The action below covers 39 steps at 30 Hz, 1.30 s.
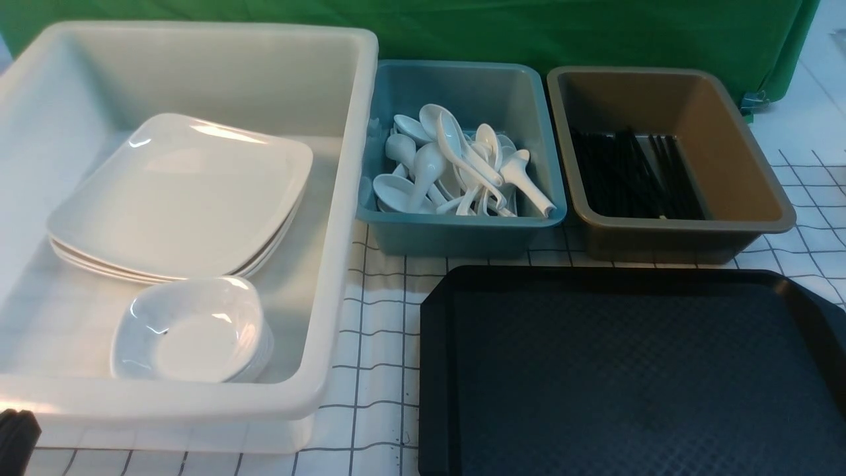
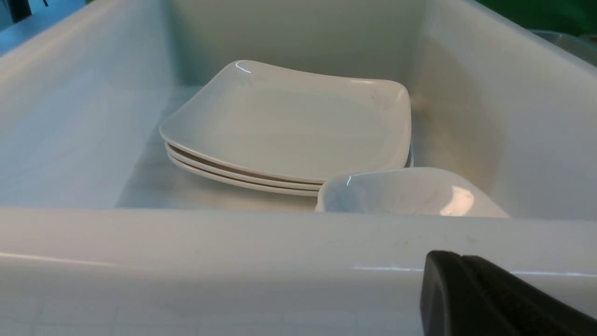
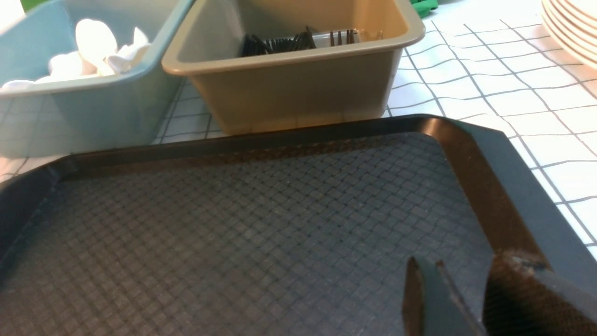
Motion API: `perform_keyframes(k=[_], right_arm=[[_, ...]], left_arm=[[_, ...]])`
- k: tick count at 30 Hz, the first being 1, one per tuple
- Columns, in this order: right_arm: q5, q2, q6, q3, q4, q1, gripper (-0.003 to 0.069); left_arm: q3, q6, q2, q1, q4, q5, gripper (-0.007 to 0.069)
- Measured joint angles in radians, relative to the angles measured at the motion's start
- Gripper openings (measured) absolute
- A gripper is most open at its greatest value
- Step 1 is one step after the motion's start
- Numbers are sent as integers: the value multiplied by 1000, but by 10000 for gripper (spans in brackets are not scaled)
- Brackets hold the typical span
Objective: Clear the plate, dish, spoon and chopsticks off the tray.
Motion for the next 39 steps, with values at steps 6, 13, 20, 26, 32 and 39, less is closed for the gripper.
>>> perform_keyframes(k=[6, 13, 20, 26, 32, 39], right_arm=[[0, 0, 0, 0, 0, 0, 242], [0, 0, 0, 1, 0, 0, 242], [0, 0, 0, 1, 0, 0, 242], [0, 0, 0, 1, 0, 0, 242], [0, 0, 0, 1, 0, 0, 242], [0, 0, 0, 1, 0, 0, 242]], left_arm=[[0, 0, 0, 39, 0, 0, 5], [0, 0, 0, 40, 0, 0, 5], [0, 0, 0, 40, 0, 0, 5], [0, 0, 0, 40, 0, 0, 5], [0, 0, 0, 40, 0, 0, 5], [0, 0, 0, 40, 0, 0, 5]])
